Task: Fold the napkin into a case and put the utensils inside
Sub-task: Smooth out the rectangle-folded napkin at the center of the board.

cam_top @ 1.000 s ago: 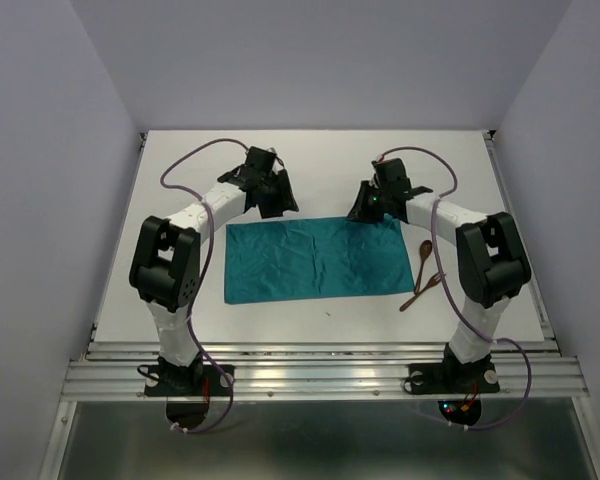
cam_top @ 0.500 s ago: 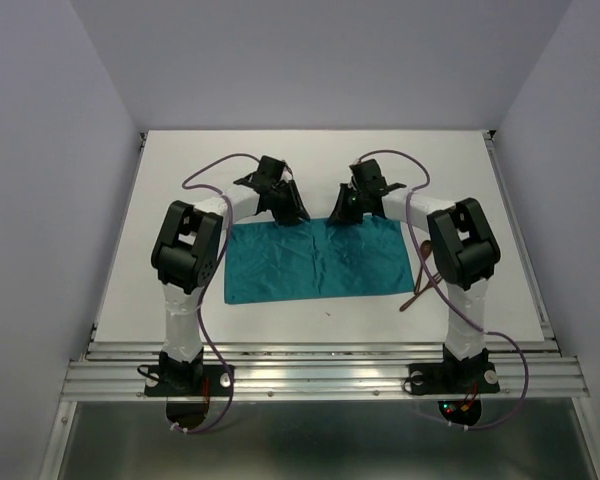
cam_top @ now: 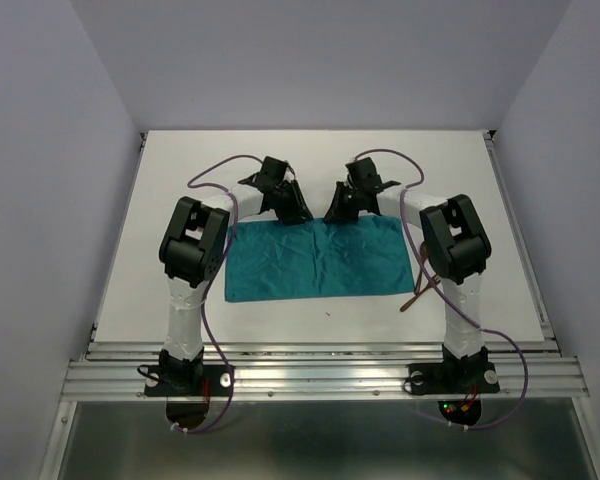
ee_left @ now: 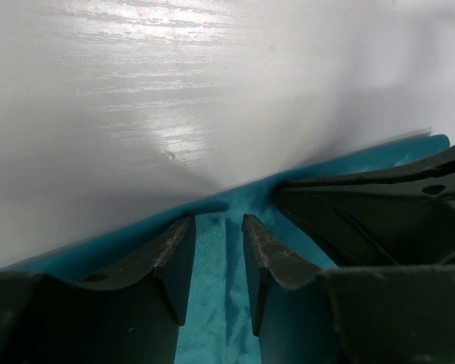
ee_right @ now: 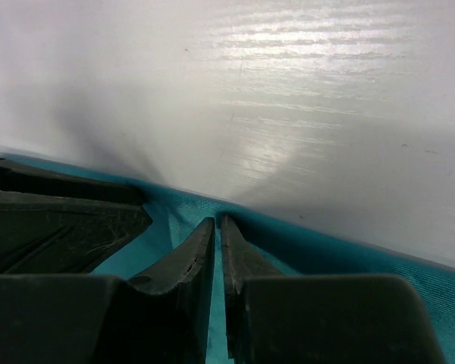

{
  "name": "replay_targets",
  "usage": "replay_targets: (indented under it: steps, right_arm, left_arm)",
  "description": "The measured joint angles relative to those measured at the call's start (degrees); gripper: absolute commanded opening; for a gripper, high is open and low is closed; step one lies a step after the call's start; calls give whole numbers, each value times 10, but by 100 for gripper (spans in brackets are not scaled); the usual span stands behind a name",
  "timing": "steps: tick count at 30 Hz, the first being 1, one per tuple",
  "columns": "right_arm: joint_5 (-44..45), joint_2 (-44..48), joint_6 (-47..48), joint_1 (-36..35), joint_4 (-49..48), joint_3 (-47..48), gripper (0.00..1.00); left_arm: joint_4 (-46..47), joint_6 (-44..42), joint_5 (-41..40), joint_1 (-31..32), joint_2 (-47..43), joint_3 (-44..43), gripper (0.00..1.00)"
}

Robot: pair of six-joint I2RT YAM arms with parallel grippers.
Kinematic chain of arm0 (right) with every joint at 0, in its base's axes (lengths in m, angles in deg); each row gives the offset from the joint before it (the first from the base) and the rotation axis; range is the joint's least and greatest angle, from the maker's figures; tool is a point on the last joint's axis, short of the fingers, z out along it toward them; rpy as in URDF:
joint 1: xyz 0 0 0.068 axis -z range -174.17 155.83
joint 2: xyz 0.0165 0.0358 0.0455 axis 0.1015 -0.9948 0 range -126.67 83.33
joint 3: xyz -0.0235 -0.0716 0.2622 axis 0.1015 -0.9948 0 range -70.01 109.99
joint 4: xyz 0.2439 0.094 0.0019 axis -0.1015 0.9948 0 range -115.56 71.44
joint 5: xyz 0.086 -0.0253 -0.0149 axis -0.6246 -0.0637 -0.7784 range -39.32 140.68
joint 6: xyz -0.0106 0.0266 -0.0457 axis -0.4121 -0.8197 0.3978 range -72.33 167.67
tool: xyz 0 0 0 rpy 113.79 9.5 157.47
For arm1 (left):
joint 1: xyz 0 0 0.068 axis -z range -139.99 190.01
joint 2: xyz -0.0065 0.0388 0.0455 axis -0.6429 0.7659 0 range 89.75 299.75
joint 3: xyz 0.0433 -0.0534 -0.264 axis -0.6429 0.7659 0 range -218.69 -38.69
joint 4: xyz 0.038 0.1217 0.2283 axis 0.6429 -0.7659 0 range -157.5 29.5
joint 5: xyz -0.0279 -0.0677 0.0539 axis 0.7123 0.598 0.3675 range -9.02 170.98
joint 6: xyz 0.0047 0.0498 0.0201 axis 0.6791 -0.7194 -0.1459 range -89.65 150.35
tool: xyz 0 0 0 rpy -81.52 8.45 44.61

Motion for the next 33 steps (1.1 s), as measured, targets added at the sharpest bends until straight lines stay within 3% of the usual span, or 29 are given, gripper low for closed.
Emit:
replay_targets:
  steps: [13, 33]
  right_arm:
    - [18, 7, 5, 21, -7, -24, 15]
    - [49, 116, 57, 217, -6, -162, 15]
  left_arm:
    - [-3, -30, -7, 0, 2, -5, 42]
    - [-33, -94, -56, 0, 3, -28, 43]
